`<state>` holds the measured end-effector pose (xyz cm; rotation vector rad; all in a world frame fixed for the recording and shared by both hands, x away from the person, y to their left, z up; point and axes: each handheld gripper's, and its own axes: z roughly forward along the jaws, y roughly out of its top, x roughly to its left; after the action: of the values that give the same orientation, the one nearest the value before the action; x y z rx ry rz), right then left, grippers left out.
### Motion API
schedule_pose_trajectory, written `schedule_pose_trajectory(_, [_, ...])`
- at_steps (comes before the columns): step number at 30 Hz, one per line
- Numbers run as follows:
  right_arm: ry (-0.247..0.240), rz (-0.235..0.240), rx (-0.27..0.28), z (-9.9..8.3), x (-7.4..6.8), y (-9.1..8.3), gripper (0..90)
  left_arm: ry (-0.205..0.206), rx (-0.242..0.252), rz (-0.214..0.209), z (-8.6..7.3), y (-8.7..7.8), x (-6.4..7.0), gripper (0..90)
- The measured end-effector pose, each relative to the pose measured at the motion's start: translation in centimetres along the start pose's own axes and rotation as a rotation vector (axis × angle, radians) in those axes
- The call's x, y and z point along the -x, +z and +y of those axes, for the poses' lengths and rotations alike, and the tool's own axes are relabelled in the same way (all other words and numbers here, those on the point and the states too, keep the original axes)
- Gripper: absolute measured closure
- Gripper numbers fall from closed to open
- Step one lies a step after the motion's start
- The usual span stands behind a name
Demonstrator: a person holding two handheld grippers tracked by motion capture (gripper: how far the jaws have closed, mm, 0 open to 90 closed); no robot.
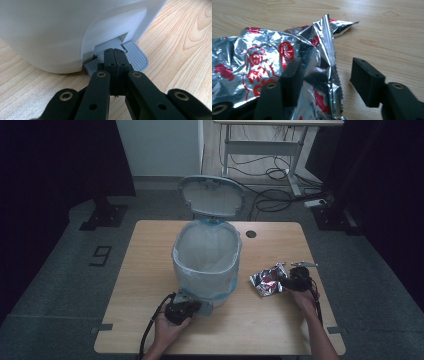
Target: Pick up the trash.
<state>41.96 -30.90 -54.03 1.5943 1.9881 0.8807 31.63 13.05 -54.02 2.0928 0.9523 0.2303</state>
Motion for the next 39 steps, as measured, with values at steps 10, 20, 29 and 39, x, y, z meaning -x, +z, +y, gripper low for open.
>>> schedule_pose_trajectory(10, [0.001, 0.063, 0.034, -0.6, 0.1, -0.9, 83.2, 0.003, -0.001, 0.001, 0.0, 0.0, 0.0, 90.0])
schedule_pose_trajectory(20, [0.111, 0.161, 0.103, -2.8, 1.6, -3.1, 86.0, 0.007, 0.0, 0.003, 0.0, 0.0, 0.1, 90.0])
schedule_pose_trajectory(29, [0.138, 0.22, 0.196, -3.6, 2.0, -5.7, 87.2, 0.009, 0.0, 0.009, 0.0, 0.0, 0.1, 90.0])
schedule_pose_trajectory(39, [0.116, 0.243, 0.256, -3.1, 1.8, -7.5, 87.5, 0.008, 0.001, 0.008, 0.0, 0.0, 0.1, 90.0])
